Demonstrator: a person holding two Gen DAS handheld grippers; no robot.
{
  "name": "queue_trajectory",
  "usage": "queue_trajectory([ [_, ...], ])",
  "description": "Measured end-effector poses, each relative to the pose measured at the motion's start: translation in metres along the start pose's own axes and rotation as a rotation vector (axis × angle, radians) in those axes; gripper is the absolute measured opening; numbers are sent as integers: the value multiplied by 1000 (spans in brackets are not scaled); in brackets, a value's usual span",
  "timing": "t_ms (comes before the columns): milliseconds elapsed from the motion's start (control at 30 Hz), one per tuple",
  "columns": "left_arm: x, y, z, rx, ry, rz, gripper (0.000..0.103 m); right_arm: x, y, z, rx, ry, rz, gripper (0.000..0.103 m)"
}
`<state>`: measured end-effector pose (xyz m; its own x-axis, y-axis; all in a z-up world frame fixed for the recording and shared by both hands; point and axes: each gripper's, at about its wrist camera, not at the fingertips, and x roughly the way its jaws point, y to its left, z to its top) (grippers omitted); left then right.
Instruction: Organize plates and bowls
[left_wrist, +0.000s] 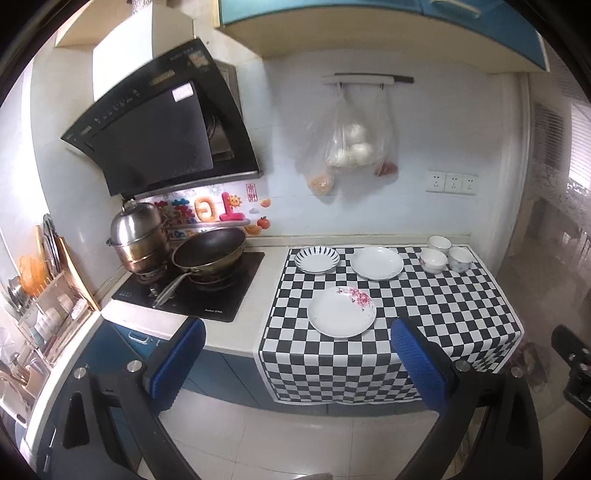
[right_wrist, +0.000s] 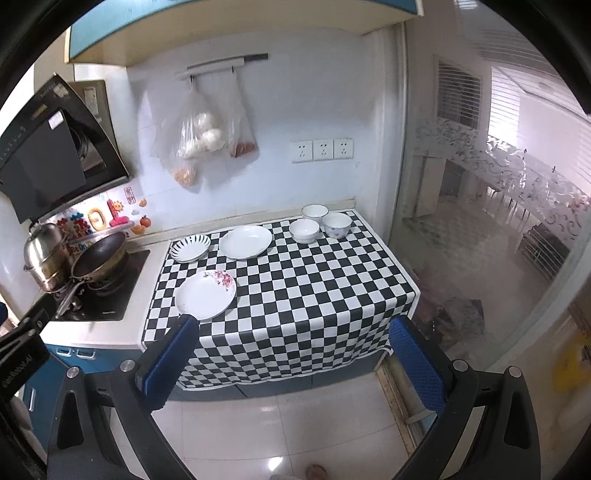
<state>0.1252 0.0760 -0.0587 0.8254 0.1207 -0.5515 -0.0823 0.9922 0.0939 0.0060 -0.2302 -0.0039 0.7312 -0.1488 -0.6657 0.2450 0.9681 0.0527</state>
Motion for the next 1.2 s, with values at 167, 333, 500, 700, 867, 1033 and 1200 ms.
queue_trajectory([
  [167, 44, 1, 11, -5, 23, 22, 103, 54, 23, 16, -14, 37, 5, 103],
  [333, 98, -1, 27, -21, 53, 46, 103, 122, 49, 38, -39, 69, 23, 103],
  [500, 172, -13, 49, -17, 114, 78, 103, 210, 71, 70, -55, 127, 58, 103],
  [700, 266, -27, 66, 2, 195, 64, 103, 322, 98, 104, -89, 208, 102, 103],
  [867, 346, -37, 66, 22, 294, 58, 103, 413, 123, 108, -166, 276, 106, 103],
  [1033, 418, -39, 51, 42, 412, 63, 103, 489, 145, 91, -218, 381, 124, 103],
  [1200, 484, -35, 25, 37, 570, 18, 100, 556, 162, 66, -228, 507, 175, 103],
])
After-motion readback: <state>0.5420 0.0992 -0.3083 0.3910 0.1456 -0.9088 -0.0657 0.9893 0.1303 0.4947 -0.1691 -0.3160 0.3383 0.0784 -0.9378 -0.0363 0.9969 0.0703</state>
